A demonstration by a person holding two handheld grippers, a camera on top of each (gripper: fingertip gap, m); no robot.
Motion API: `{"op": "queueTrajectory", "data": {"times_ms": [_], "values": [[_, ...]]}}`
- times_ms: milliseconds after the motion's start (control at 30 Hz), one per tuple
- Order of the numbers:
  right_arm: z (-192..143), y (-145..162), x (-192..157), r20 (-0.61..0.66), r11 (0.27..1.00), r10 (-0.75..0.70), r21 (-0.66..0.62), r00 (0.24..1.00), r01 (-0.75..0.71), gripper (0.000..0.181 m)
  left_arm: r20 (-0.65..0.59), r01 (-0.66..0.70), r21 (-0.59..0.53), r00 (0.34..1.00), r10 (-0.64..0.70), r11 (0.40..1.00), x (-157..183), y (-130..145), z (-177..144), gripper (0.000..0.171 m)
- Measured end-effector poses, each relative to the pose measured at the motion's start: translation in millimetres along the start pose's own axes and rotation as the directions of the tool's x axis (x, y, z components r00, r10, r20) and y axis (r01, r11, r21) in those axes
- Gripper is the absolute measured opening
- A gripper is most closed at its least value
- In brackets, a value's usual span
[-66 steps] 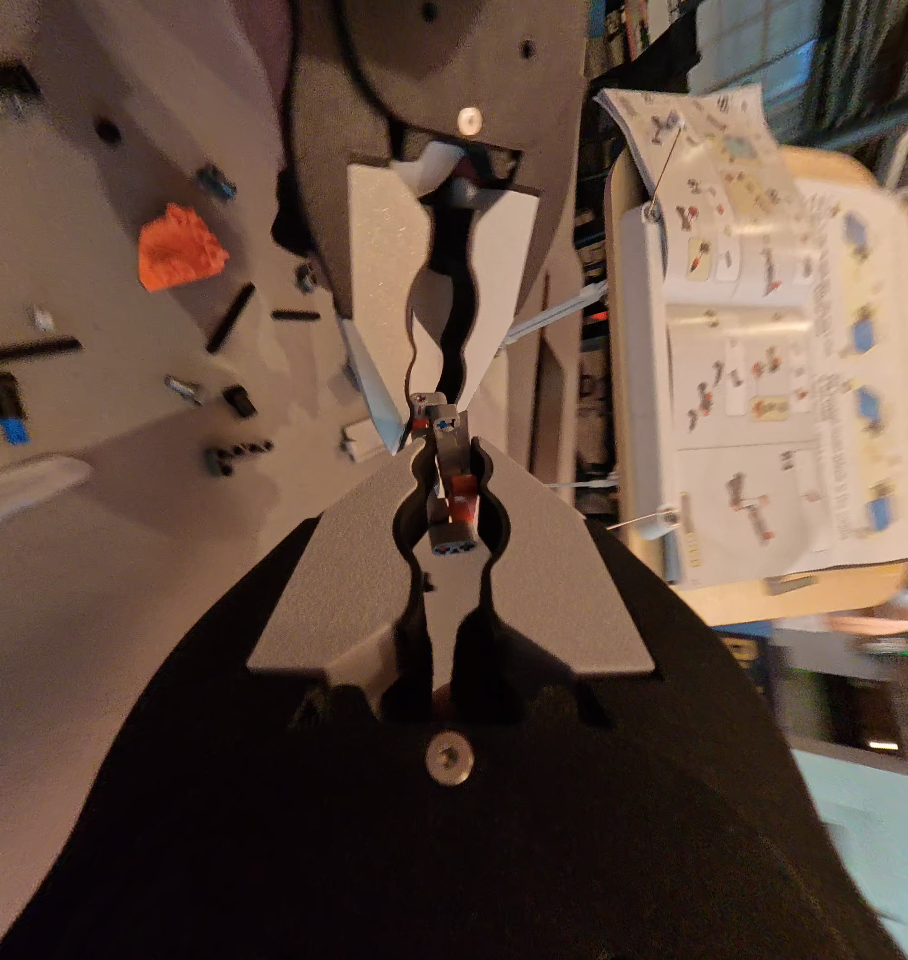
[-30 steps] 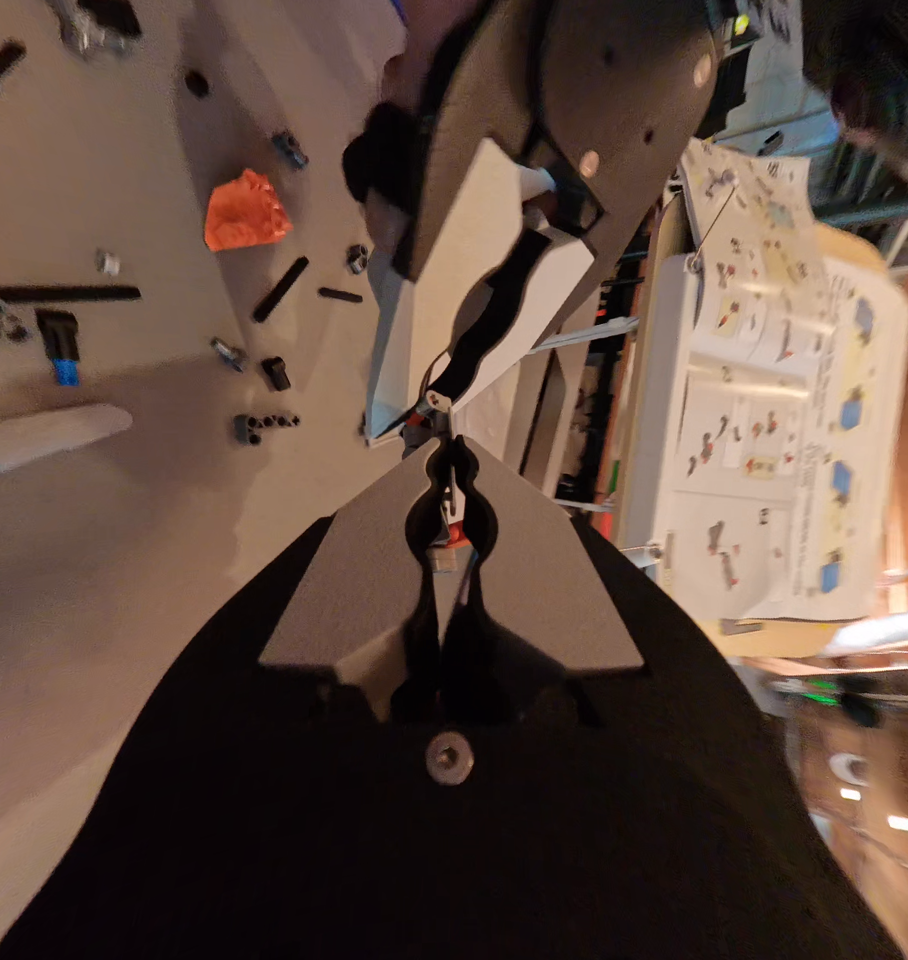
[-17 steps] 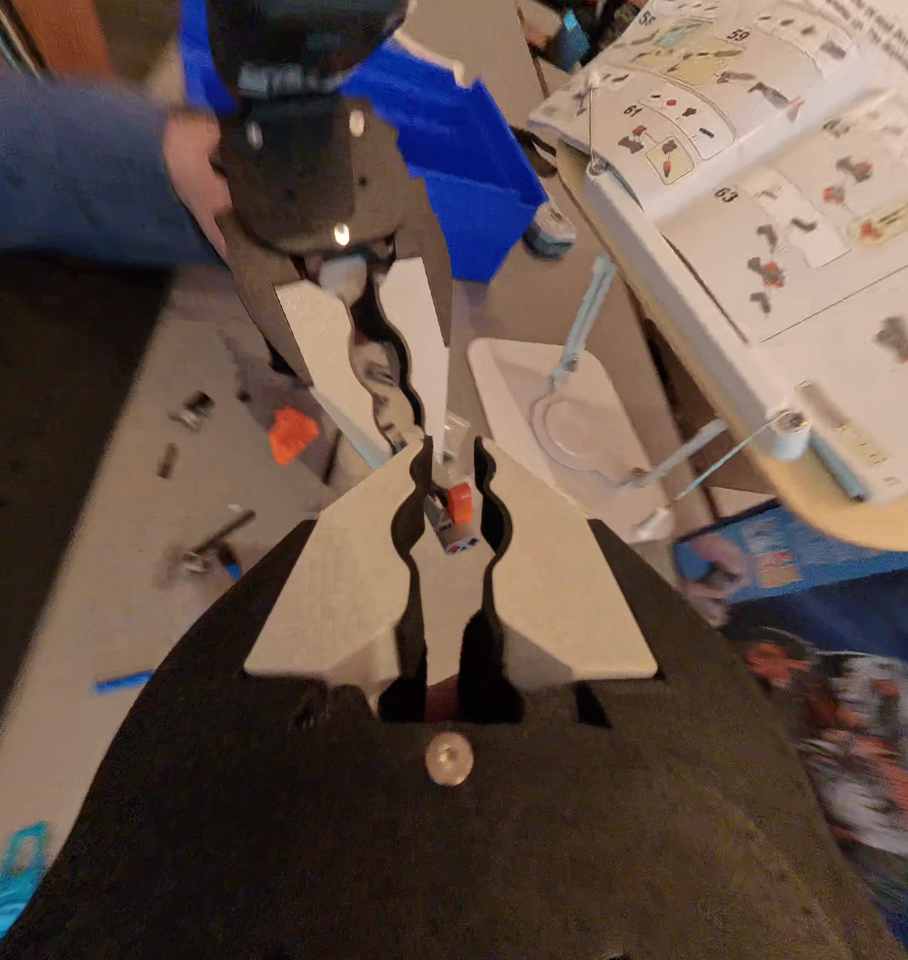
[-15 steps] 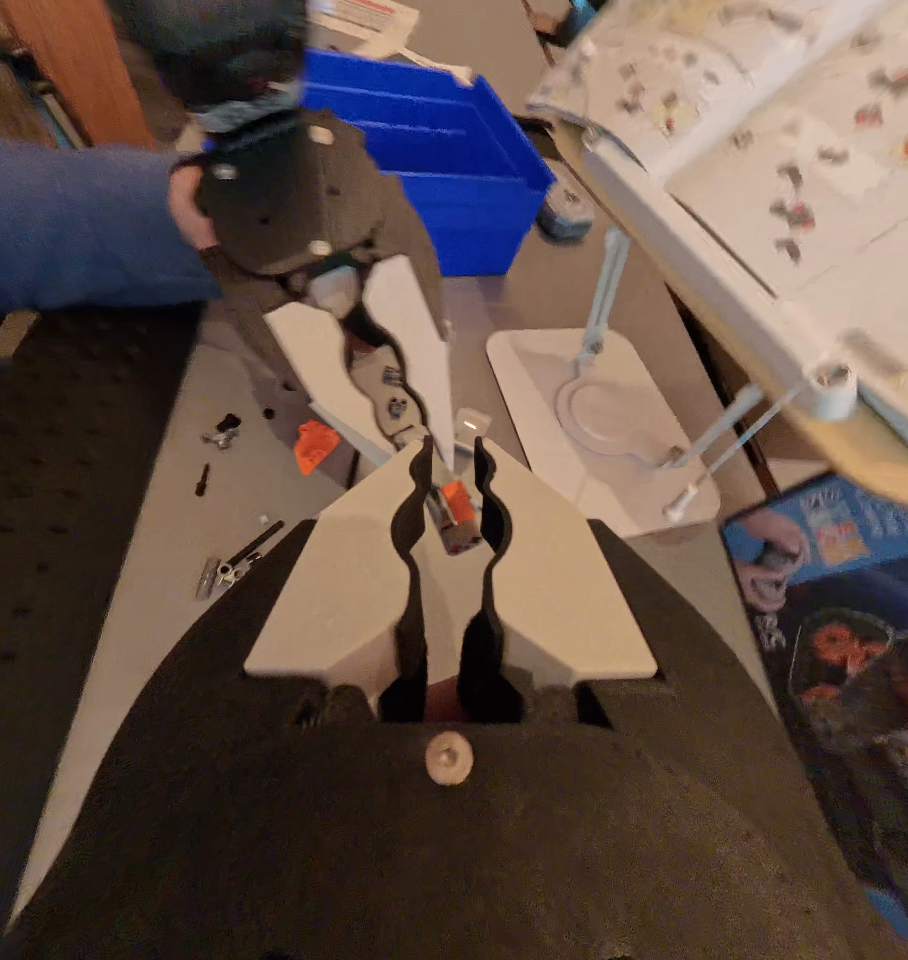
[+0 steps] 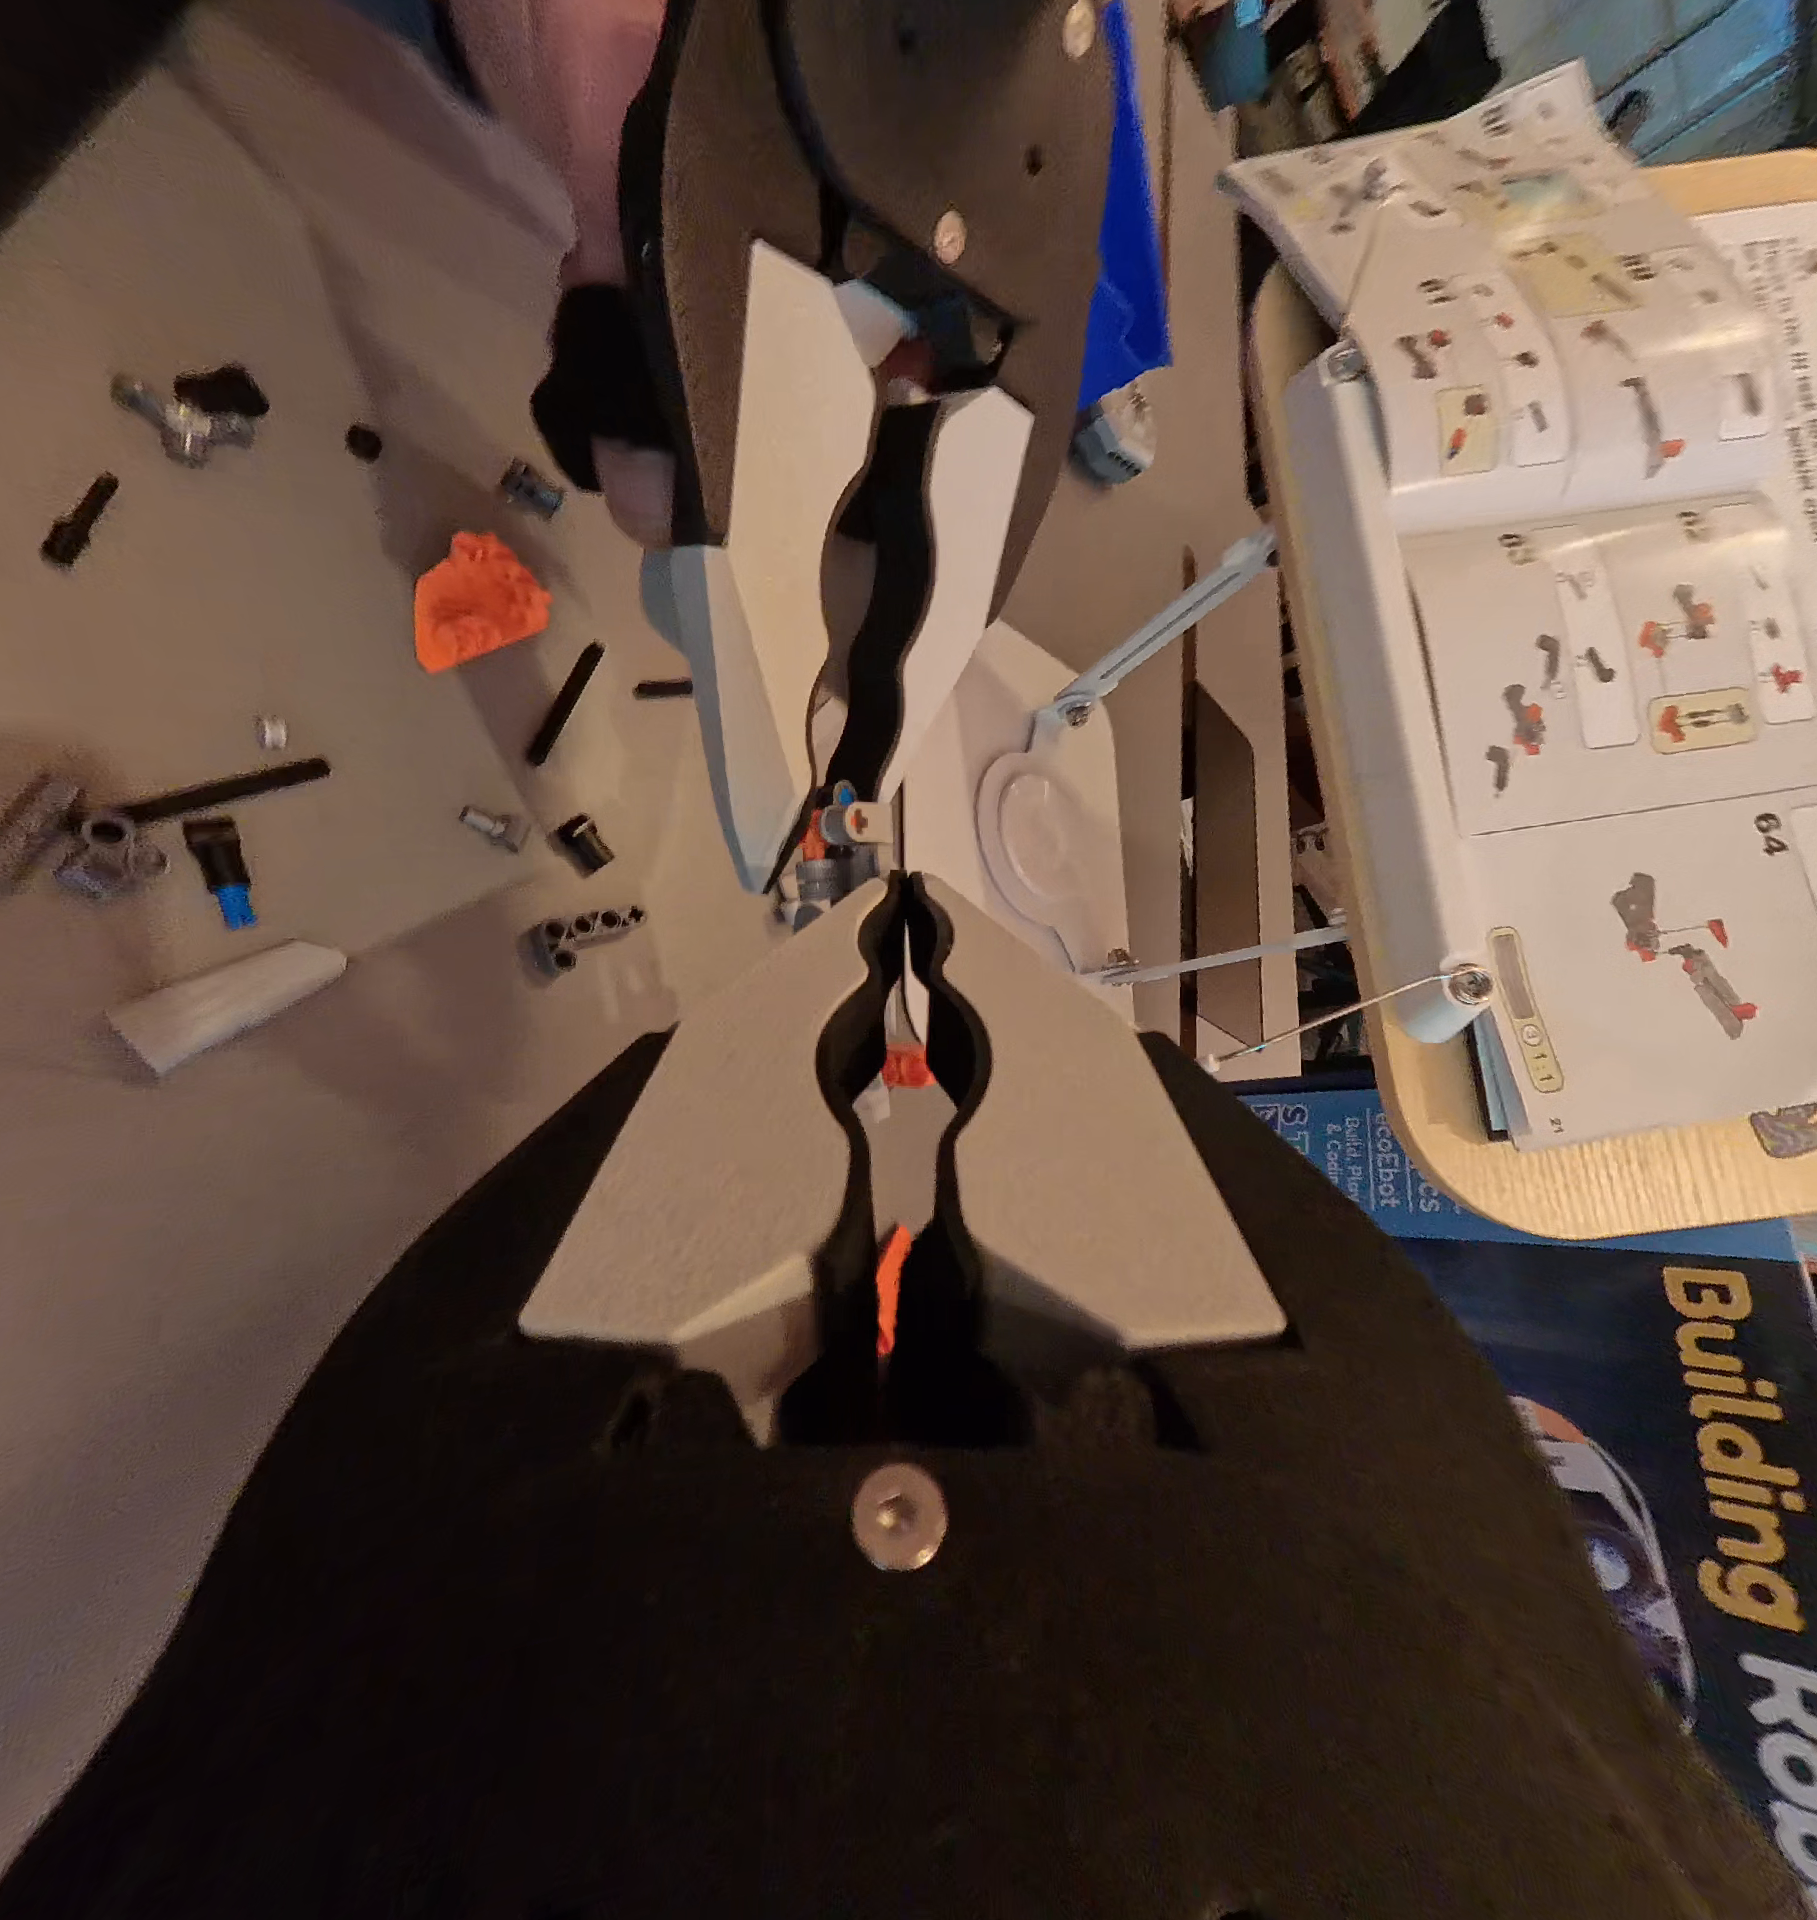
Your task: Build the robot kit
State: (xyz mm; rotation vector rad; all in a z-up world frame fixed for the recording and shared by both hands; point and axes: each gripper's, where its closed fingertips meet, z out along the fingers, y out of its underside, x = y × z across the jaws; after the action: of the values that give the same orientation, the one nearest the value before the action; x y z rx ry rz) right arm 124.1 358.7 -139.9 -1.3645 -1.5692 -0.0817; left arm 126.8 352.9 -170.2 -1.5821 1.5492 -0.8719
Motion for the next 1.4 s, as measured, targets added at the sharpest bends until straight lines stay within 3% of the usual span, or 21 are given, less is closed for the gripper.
{"op": "queueTrajectory", "data": {"times_ms": [400, 567, 733, 1133, 1400], "values": [[-0.2, -8.2, -6.2, 0.071, 0.989, 0.126, 0.069, 0.989, -0.131, 0.000, -0.070, 0.096, 0.096, 0.993, -0.090, 0.991, 1.0, -10.2, 0.4, 0.014], [-16.3, -12.6, 15.2, 0.047, 0.960, 0.236, 0.144, 0.971, -0.241, 0.000, -0.092, 0.113, 0.144, 0.991, -0.101, 0.983, 1.7, -19.2, -6.1, 0.014], [-25.4, 5.2, 19.9, 0.058, 0.956, 0.279, 0.084, 0.959, -0.283, 0.020, -0.135, 0.136, 0.178, 0.984, -0.113, 0.975, 1.4, -22.5, -8.1, 0.014], [-20.6, 4.3, 13.1, 0.071, 0.963, 0.255, 0.075, 0.964, -0.260, 0.030, -0.122, 0.072, 0.225, 0.992, -0.045, 0.972, 4.4, -30.6, -12.8, 0.015], [-17.7, 1.3, 12.4, 0.116, 0.932, 0.325, 0.131, 0.938, -0.339, 0.017, -0.040, -0.035, 0.240, 0.998, 0.046, 0.970, -0.6, -31.9, -16.2, 0.014]]}}
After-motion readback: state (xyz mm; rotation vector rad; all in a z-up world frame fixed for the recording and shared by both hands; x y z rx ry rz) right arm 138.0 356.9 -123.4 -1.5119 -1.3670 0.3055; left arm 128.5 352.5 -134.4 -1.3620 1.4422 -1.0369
